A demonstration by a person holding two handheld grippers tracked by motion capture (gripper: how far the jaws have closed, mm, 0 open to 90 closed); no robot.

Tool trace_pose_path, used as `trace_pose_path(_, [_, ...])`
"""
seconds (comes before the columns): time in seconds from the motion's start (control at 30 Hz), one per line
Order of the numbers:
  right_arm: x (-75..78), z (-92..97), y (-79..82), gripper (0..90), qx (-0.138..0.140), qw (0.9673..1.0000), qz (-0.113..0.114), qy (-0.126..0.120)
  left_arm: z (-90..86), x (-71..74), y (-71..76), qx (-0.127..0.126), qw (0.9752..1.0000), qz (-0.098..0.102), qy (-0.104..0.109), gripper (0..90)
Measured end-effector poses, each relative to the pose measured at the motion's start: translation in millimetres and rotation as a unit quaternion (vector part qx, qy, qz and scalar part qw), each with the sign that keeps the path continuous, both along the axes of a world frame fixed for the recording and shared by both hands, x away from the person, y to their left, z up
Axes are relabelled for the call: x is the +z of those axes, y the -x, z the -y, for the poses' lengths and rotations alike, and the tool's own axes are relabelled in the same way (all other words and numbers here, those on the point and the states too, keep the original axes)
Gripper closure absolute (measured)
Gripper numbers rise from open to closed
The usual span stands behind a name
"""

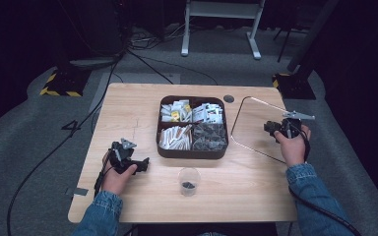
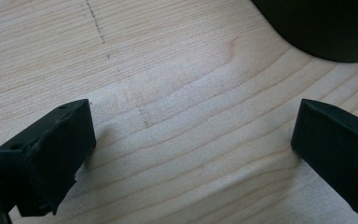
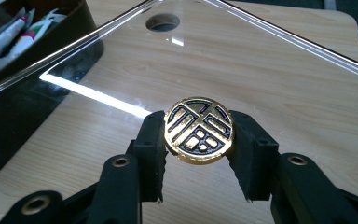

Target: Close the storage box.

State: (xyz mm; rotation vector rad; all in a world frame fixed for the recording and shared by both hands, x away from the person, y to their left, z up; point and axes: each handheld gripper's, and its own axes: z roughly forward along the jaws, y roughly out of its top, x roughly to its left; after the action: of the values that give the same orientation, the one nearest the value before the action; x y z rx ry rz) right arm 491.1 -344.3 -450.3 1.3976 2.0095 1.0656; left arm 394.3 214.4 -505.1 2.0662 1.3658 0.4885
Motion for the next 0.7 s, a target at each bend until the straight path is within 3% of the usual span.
trace_pose_path(0.3, [19.6,-1.4,3.0,58.9,0.007,0.9998,0.016,-0.004,-0.1,0.1,0.0,0.0,1.0,0.0,-0.001,0.1])
trace_pose_path(0.7, [32.8,-12.2,7.5,58.9,0.023,0.9994,0.026,-0.01,0.0,0.0,0.1,0.0,1.0,0.0,0.0,0.1])
